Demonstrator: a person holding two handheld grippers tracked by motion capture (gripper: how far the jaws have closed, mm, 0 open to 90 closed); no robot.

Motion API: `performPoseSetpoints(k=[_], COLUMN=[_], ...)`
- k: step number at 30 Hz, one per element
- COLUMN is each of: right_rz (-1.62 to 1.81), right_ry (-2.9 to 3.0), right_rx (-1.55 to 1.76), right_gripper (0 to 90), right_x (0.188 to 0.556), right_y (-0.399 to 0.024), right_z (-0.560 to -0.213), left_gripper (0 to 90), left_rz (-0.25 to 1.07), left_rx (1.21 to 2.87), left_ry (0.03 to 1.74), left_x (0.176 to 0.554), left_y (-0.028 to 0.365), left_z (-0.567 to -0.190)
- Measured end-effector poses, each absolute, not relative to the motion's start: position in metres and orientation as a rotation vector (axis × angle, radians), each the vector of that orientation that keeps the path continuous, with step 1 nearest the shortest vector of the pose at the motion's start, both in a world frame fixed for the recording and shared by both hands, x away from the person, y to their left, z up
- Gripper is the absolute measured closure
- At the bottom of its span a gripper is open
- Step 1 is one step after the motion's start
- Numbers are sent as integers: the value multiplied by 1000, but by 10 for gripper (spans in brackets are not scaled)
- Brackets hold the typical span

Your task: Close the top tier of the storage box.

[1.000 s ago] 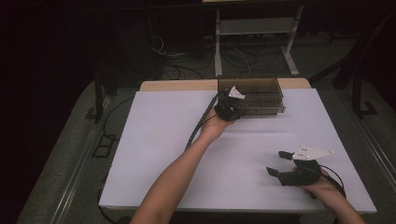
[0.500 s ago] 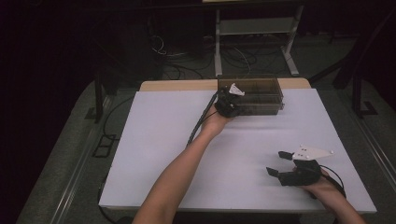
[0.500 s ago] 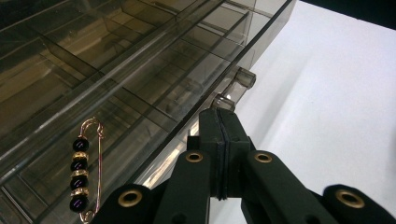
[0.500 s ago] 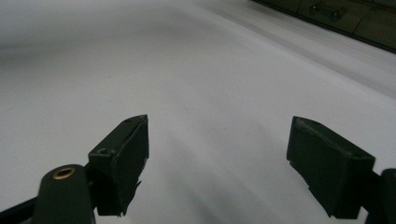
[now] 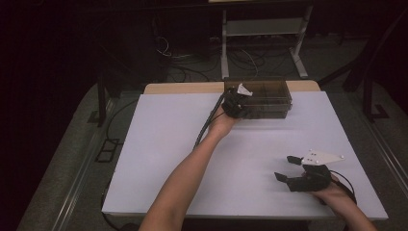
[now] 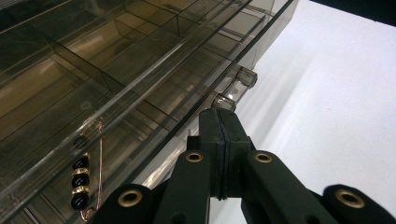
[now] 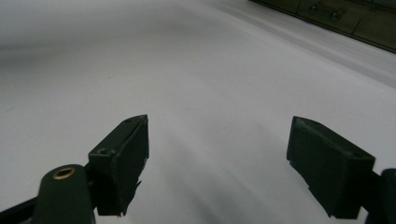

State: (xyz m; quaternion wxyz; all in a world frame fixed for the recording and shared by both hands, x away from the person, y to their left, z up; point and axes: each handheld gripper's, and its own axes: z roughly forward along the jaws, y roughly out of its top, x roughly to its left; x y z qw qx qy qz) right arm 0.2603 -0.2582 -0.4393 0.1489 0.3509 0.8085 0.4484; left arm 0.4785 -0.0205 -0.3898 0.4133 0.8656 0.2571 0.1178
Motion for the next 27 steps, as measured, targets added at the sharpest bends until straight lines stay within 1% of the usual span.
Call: performPoseSetpoints(k=[12,21,27], right_rz=[1305,1312,1311], right_ry=[2325,2328,2331], right_rx=[1014,1005,1007], right_gripper=[204,204,204], right_x=[262,263,263], right_y=[-259,-258,-258], right_z=[-441,-440,-441], left_gripper=[891,891,890], left_rz=[303,351,322], left_rx=[2148,2145,2132], left_ry=[676,682,694], left_x=[487,489,490], left_y=[-20,-20,-17], left_z=[-394,-396,-398])
